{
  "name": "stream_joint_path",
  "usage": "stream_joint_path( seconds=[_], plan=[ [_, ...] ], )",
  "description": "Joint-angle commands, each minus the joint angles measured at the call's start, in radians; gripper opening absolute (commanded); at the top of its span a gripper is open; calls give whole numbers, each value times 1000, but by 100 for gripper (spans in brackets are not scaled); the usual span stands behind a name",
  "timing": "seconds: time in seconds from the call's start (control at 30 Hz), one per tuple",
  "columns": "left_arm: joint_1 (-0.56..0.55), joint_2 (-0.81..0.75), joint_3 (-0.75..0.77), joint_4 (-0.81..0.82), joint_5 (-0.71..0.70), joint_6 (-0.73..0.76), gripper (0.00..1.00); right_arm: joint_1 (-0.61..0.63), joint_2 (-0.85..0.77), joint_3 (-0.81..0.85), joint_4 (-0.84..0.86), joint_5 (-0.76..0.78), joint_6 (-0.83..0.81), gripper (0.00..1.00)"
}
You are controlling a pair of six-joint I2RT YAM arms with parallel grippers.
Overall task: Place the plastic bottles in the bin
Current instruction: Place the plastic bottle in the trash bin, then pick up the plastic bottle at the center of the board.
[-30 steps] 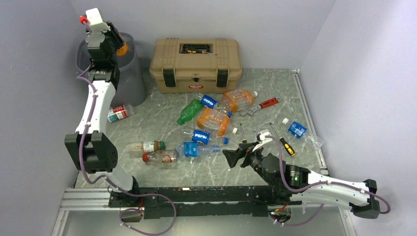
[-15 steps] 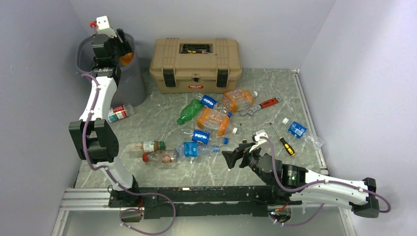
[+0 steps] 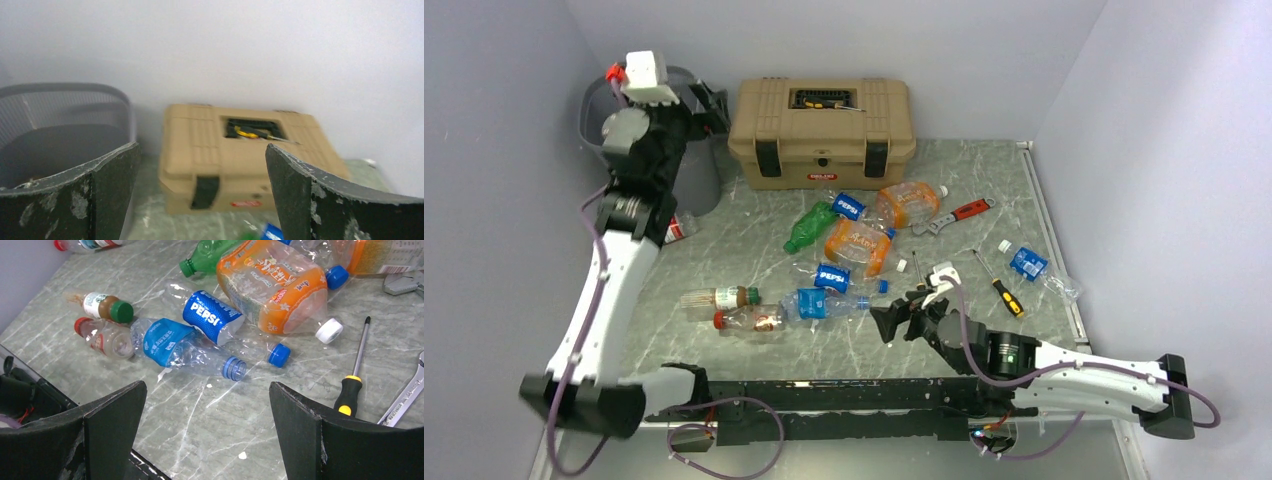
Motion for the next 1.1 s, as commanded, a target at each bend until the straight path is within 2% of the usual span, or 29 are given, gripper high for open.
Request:
stream_joint_path(
  seconds=[0.0, 0.17, 0.27, 0.4, 0.53, 0.8, 0.97, 1.07],
  plan=[
    [-61, -157, -87, -236, 40, -95, 99, 4, 111, 82, 81, 17, -2, 98],
    [-73, -246, -136, -541, 62, -117, 99, 1, 310, 168, 98, -35, 2, 98],
    [-73, -316, -224, -617, 97, -100, 100, -15, 451, 262, 36, -44, 37, 98],
    [-73, -411, -413, -587, 121, -110, 99, -81, 528, 309, 32, -127, 47, 98],
    [-72, -459, -570, -535, 137, -160, 99, -217, 547, 296, 34, -253, 78, 98],
    [-70, -434, -566, -541, 266, -165, 100, -397, 503, 205, 74, -285, 127, 97],
    [-73, -432, -574, -546, 233, -175, 100, -544, 520, 187, 151, -360, 196, 98],
    [-77, -425, -570, -548, 263, -175, 99, -613, 519, 147, 242, -383, 248, 98]
  ],
)
